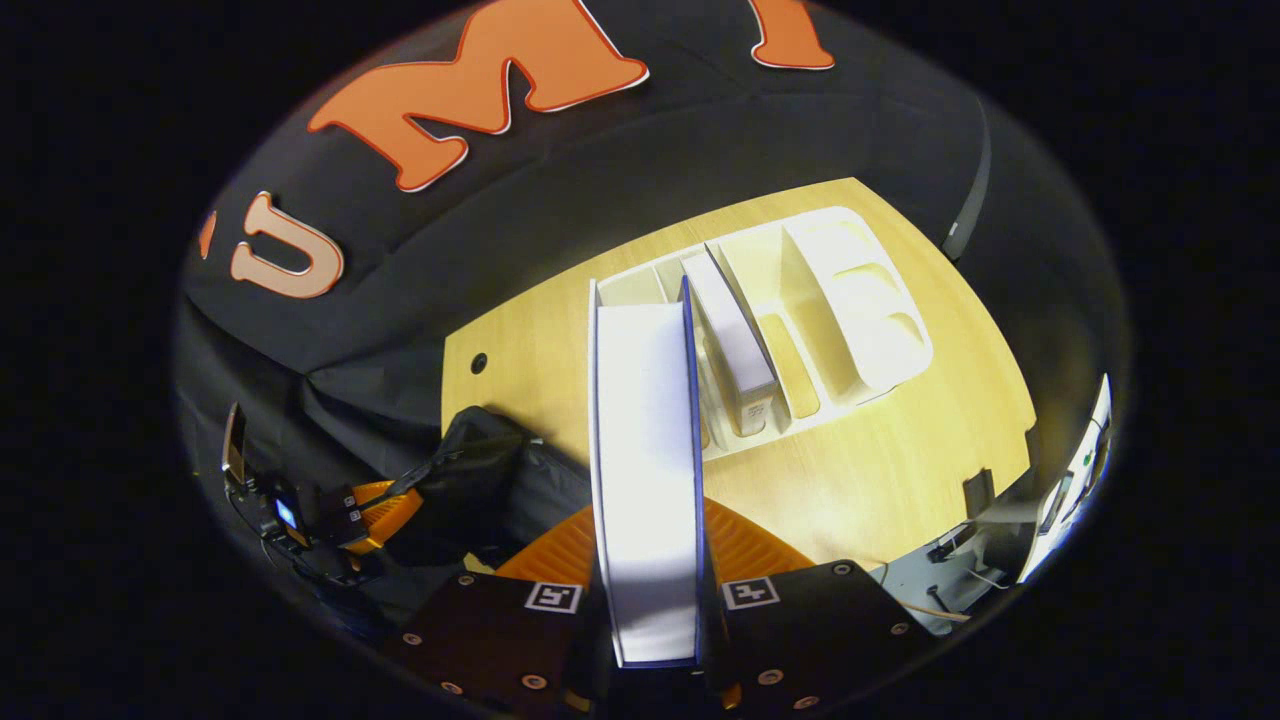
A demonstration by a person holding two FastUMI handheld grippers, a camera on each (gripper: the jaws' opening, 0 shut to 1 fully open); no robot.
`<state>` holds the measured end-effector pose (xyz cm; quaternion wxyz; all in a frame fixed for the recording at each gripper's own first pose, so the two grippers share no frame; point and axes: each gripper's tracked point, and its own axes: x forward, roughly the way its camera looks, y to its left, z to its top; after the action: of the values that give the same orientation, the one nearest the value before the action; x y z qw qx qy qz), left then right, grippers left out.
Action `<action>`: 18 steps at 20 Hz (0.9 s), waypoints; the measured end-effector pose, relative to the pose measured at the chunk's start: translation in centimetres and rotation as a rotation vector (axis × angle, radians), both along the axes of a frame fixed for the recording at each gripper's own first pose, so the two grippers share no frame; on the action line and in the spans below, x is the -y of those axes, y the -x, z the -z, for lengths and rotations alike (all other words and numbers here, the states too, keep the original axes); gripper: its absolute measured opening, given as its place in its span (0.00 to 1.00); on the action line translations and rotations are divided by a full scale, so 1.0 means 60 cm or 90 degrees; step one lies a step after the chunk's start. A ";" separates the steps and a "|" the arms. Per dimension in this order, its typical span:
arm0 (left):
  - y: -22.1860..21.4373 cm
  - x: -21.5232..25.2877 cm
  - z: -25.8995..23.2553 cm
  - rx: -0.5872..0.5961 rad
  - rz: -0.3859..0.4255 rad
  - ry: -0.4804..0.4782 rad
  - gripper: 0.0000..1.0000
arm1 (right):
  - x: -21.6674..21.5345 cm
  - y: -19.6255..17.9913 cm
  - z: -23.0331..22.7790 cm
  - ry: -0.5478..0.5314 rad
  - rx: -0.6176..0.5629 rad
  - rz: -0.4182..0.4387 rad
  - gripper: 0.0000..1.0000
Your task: Open the schoolbag, grab two books from the bookshelf and put them into the schoolbag.
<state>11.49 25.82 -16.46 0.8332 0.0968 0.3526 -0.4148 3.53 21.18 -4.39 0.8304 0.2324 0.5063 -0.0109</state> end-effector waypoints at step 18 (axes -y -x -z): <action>0.007 0.012 -0.014 -0.031 -0.119 0.076 0.04 | -0.298 0.035 0.170 -0.338 0.026 -0.044 0.35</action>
<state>11.05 25.10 -15.60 0.8639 0.0035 0.3546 -0.3576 1.42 39.07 -14.57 0.7502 0.4247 0.4824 0.1554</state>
